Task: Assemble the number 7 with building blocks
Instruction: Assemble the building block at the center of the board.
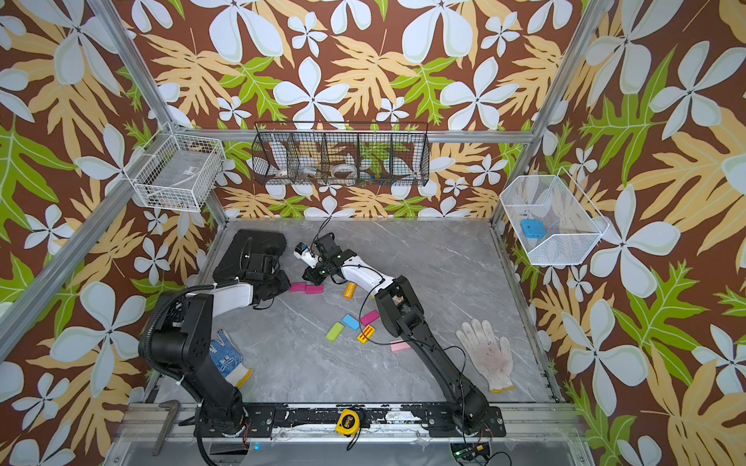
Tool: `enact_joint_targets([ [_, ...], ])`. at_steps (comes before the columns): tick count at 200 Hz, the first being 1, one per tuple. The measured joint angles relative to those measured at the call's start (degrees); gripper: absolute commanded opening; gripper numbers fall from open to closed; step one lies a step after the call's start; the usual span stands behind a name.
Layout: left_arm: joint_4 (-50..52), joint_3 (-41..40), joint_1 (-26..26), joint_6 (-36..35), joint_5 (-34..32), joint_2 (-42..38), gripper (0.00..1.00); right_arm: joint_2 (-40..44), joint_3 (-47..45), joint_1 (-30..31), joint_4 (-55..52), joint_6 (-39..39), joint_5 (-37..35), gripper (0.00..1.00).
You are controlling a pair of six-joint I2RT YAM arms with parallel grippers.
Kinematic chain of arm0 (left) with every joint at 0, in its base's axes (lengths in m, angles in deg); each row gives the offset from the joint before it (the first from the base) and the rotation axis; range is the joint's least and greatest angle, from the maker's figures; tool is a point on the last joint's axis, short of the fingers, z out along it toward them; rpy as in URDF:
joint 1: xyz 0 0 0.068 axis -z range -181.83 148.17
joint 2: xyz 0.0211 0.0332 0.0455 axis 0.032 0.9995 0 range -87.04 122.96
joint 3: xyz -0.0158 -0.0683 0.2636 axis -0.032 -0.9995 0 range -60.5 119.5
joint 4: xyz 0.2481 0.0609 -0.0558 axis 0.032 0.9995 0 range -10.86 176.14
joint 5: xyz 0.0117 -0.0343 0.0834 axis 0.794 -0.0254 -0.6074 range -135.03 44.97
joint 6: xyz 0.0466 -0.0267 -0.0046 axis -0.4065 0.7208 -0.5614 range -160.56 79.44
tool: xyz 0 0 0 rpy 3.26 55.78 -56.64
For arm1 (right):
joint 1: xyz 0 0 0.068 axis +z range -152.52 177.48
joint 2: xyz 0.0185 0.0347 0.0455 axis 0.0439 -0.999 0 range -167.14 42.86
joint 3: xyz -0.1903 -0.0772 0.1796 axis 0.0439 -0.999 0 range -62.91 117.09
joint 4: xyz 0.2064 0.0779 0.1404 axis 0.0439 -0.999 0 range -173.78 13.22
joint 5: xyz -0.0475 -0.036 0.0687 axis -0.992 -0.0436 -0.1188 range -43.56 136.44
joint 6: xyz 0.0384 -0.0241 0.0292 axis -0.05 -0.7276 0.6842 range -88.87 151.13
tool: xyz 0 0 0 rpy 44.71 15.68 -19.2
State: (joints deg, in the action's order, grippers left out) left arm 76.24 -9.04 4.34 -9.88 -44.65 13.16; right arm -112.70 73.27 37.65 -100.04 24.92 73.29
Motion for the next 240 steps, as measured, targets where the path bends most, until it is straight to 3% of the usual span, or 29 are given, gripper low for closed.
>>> enact_joint_targets([
  [140, 1.11, 1.42, 0.0, -0.39, -0.31, 2.19, 0.14, 7.98, -7.87, -0.44, -0.59, 0.02, -1.86, 0.21],
  [240, 0.76, 2.25, 0.0, 1.16, -1.84, 3.56, 0.14, 25.42, -34.88, 0.7, 4.66, 2.78, -2.82, 0.19],
])
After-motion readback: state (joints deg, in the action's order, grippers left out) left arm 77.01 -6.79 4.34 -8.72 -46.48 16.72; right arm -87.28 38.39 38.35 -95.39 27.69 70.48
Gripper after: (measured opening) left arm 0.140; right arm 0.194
